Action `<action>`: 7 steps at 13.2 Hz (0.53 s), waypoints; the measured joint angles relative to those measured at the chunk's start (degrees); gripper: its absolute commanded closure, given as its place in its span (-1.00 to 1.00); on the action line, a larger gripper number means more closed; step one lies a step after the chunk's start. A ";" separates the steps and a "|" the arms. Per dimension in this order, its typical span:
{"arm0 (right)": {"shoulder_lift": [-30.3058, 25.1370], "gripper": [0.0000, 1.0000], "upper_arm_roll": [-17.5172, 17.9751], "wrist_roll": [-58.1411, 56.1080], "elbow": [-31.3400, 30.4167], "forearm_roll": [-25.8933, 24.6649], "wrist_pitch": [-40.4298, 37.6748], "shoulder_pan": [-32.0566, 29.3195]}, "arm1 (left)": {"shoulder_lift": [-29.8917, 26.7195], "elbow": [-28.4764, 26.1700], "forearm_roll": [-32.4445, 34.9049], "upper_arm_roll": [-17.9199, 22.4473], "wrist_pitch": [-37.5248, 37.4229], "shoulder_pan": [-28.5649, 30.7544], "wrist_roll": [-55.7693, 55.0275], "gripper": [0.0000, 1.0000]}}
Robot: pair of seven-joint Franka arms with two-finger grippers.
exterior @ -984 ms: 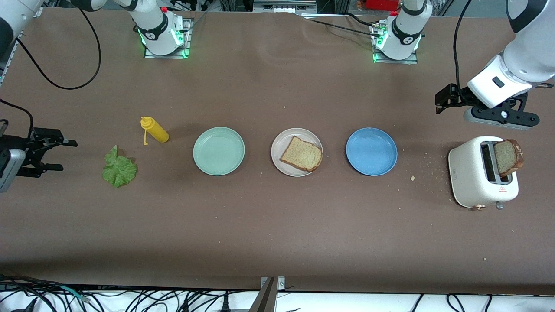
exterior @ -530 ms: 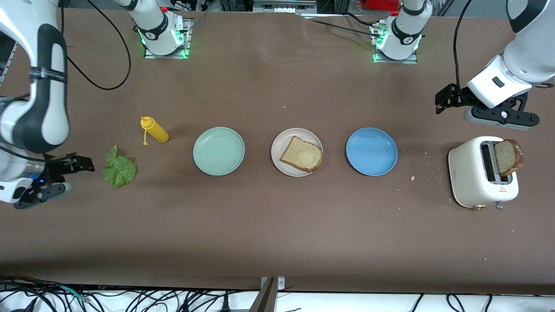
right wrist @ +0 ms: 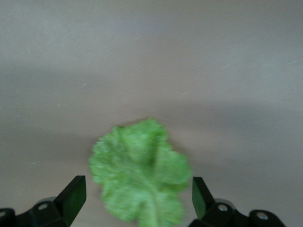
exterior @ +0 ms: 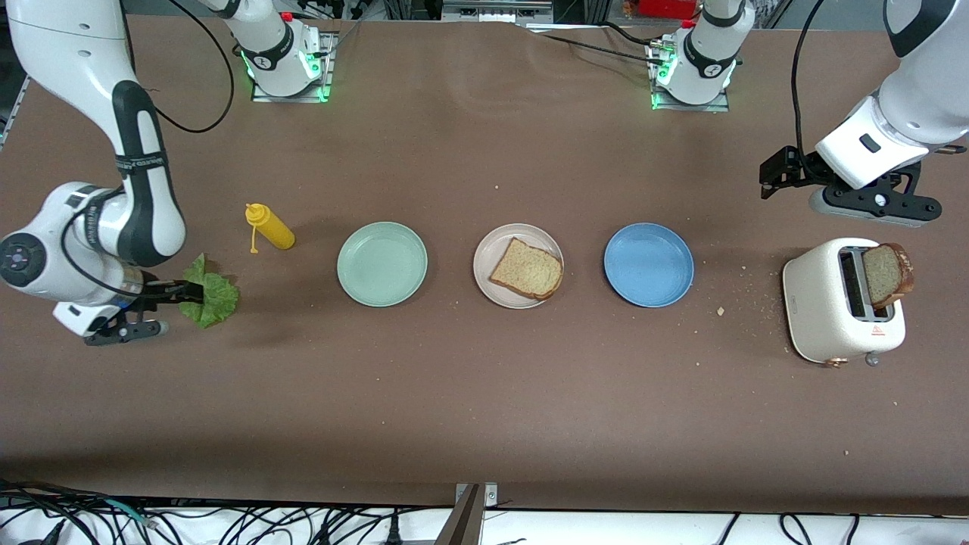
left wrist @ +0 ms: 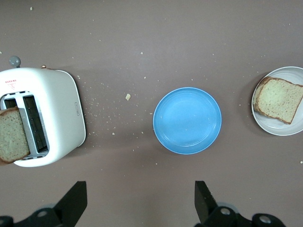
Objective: Make sandwich in beige plate with both arms
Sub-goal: 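Lower the right gripper onto the green lettuce leaf and grasp it, then lift the lettuce leaf with the right gripper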
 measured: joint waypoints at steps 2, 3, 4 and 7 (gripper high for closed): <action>0.02 -0.98 0.75 0.63 -1.67 1.08 1.57 -0.02 | 0.00 0.00 0.00 0.00 -0.02 0.00 0.00 -1.00; 0.06 -0.98 0.76 0.65 -2.15 1.27 2.60 -0.14 | 0.00 0.00 0.00 0.00 -0.02 0.00 0.00 -1.00; 0.16 -0.98 0.80 0.65 -2.75 1.31 3.50 -0.37 | 0.00 0.00 0.00 0.00 -0.02 0.00 0.00 -1.00; 0.50 -0.96 0.98 0.65 -4.40 1.32 4.62 -1.77 | 0.00 0.00 0.00 0.00 -0.08 0.00 0.00 -1.00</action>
